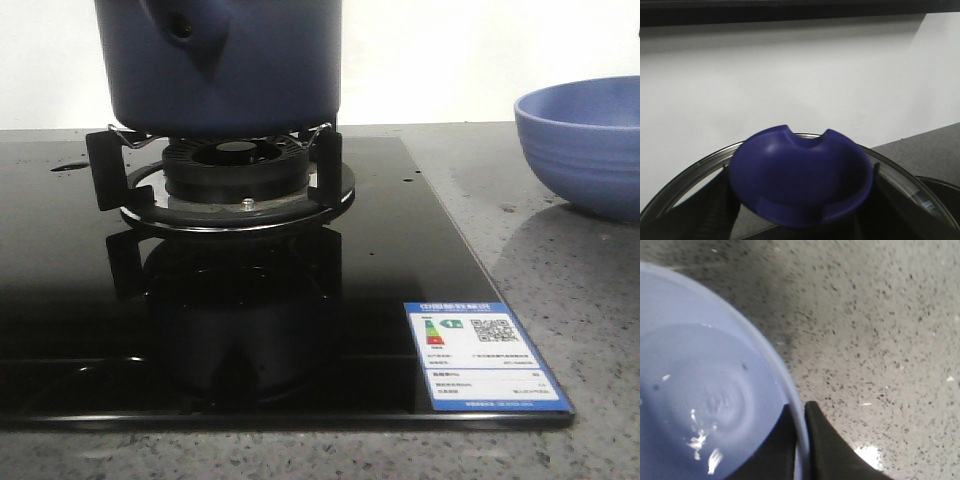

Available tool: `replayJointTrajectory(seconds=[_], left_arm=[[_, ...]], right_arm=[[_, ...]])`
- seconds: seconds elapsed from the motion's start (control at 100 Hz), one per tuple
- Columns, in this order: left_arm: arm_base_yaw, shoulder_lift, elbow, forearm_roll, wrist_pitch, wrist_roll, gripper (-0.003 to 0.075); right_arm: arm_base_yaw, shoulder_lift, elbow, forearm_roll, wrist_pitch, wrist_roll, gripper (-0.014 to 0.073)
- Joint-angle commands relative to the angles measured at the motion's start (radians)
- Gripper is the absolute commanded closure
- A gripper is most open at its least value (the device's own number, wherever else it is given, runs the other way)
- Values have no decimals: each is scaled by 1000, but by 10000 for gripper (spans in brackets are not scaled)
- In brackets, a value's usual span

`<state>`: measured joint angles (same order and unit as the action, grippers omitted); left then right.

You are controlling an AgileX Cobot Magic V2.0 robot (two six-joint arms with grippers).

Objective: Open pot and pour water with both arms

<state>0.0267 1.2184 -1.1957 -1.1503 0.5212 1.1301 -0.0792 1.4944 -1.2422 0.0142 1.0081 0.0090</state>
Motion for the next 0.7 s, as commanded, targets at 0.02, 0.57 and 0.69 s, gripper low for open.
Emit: replayJointTrajectory(seconds=[0.02,0.57,0.69], left_arm=[[21,-34,-41,-62,-37,-3,300],[88,-34,-41,-71,-28,-7,300],[111,-34,-41,-76,-11,-7,300]], right_arm=[[-7,-31,-101,73,-3,-57,654],[232,131,-721,158,176,-70,654],[318,204,-843,158,169,-70,654]])
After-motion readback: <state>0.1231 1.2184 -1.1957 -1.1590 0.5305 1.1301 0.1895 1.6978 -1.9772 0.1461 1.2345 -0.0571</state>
